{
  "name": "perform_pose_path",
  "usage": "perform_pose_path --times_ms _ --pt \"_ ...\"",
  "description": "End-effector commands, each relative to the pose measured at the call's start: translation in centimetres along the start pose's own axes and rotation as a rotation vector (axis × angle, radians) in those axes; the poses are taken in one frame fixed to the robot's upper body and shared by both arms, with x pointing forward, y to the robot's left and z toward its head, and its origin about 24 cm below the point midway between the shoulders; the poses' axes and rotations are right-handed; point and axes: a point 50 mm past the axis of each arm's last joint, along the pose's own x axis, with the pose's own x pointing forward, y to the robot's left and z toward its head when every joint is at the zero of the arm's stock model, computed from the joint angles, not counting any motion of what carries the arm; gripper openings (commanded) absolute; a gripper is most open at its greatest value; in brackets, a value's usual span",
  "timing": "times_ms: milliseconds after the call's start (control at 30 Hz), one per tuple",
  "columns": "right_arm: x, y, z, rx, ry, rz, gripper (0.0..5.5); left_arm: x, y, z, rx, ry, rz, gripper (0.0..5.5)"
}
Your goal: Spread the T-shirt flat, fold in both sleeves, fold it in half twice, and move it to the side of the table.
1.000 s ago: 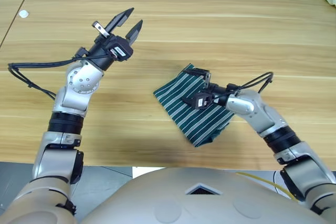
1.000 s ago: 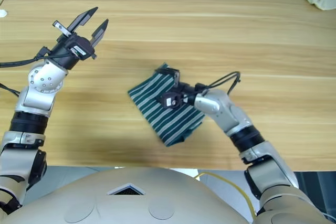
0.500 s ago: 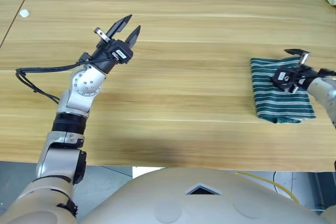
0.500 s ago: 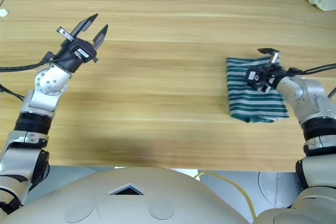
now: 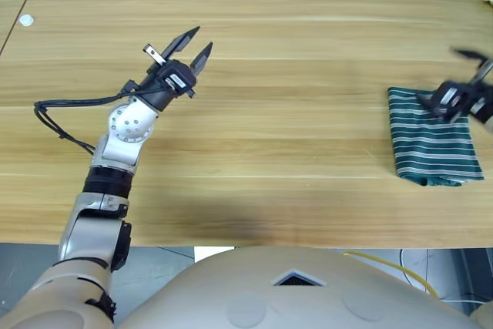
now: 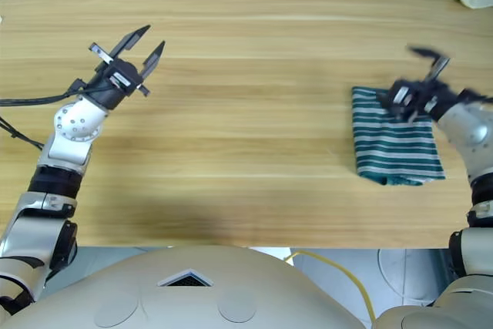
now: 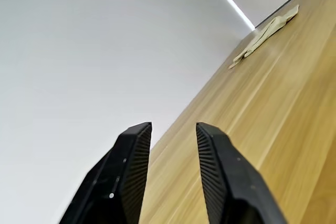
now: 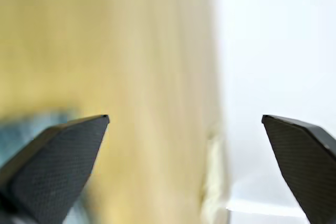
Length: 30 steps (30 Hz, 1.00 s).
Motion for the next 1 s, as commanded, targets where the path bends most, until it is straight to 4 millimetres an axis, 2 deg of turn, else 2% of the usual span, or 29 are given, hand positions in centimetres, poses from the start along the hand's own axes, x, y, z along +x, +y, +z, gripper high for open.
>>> perform_pose_path --times_ms 33,67,167,267,333,400,433,500,567,633,700,800,833,1000 --pt "0.0 -1.7 5.0 0.041 -0.285 -0.137 5.38 -0.1 2.1 0.3 -0.202 -0.060 0.042 1.57" --pt "0.2 -1.7 6.1 0.047 -0.340 -0.184 5.38 -0.3 2.6 0.2 -0.283 -0.086 0.067 1.57" --pt "2.6 0.3 8.3 0.134 -0.419 -0.158 5.38 -1.1 4.6 -1.9 -0.537 -0.110 0.200 1.57" --pt "6.3 3.7 11.9 0.378 -0.546 -0.174 5.38 -2.1 6.0 -4.5 -0.786 -0.128 0.362 1.57" --pt "9.0 4.0 12.7 0.665 -0.539 -0.266 5.38 -2.4 5.9 -6.3 -0.894 -0.093 0.435 1.57" --pt "12.1 4.4 12.2 1.124 -0.523 -0.285 5.38 -3.0 5.3 -8.2 -0.965 0.016 0.530 1.57" --pt "13.7 5.2 11.9 1.363 -0.507 -0.259 5.38 -3.6 5.0 -9.0 -1.017 0.065 0.593 1.57" --pt "15.5 7.7 11.5 1.726 -0.458 -0.205 5.38 -4.7 4.2 -10.3 -1.105 0.151 0.707 1.57" --pt "15.9 10.9 11.2 1.906 -0.324 -0.180 5.38 -5.5 3.0 -11.2 -1.169 0.238 0.782 1.57" --pt "15.1 14.4 10.5 1.891 -0.098 -0.168 5.38 -6.4 1.5 -11.9 -1.235 0.300 0.843 1.57" --pt "14.1 16.2 9.4 1.828 0.048 -0.176 5.20 -7.1 0.2 -12.3 -1.277 0.363 0.889 1.57" --pt "13.9 15.6 8.5 1.786 0.084 -0.225 4.72 -7.7 -0.7 -12.7 -1.251 0.466 0.913 1.29" --pt "13.8 15.8 8.3 1.745 0.145 -0.234 4.55 -7.7 -0.7 -12.7 -1.230 0.479 0.918 1.13" --pt "13.6 15.9 7.8 1.436 0.294 -0.263 3.56 -7.4 -0.3 -12.7 -1.151 0.538 0.927 0.21"
